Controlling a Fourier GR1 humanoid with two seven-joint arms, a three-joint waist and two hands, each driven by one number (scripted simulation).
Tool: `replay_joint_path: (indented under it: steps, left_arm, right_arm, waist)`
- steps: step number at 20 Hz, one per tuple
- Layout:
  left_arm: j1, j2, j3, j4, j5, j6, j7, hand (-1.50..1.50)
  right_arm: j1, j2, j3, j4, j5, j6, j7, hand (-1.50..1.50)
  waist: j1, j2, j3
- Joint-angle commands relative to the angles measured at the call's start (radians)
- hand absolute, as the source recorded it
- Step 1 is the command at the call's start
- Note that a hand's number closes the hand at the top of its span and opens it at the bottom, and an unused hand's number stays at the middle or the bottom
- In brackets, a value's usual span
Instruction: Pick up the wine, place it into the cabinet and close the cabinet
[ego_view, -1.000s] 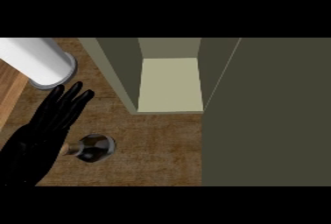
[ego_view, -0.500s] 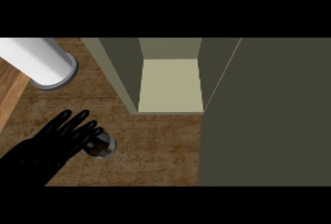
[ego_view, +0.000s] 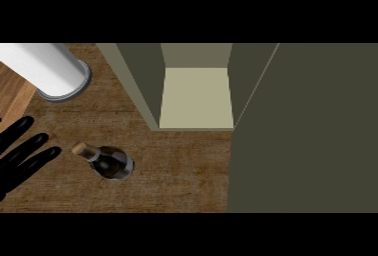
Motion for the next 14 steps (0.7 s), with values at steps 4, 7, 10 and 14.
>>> replay_joint_path:
  steps: [4,7,10,14]
  left_arm:
    - [-0.017,0.061,0.125,-0.045,0.142,0.109,0.102,-1.5]
    - [-0.089,0.088,0.177,0.039,0.16,0.131,0.115,-1.5]
    - [-0.073,0.087,0.193,0.033,0.147,0.124,0.14,-1.5]
    - [-0.096,0.084,0.214,0.082,0.143,0.097,0.158,-1.5]
  right_arm:
    - [-0.025,-0.019,-0.049,-0.116,-0.059,-0.012,0.114,-1.5]
    - [-0.013,0.006,-0.008,-0.129,-0.011,-0.036,0.117,-1.5]
    - [-0.084,0.0,-0.013,-0.164,-0.012,-0.088,0.214,-1.5]
    - [-0.068,-0.032,-0.066,-0.189,-0.081,-0.051,0.228,-1.5]
  waist:
    - [0.0,0.0,0.0]
    - [-0.007,0.001,0.0]
    - [-0.003,0.0,0.0]
    - [-0.007,0.0,0.0]
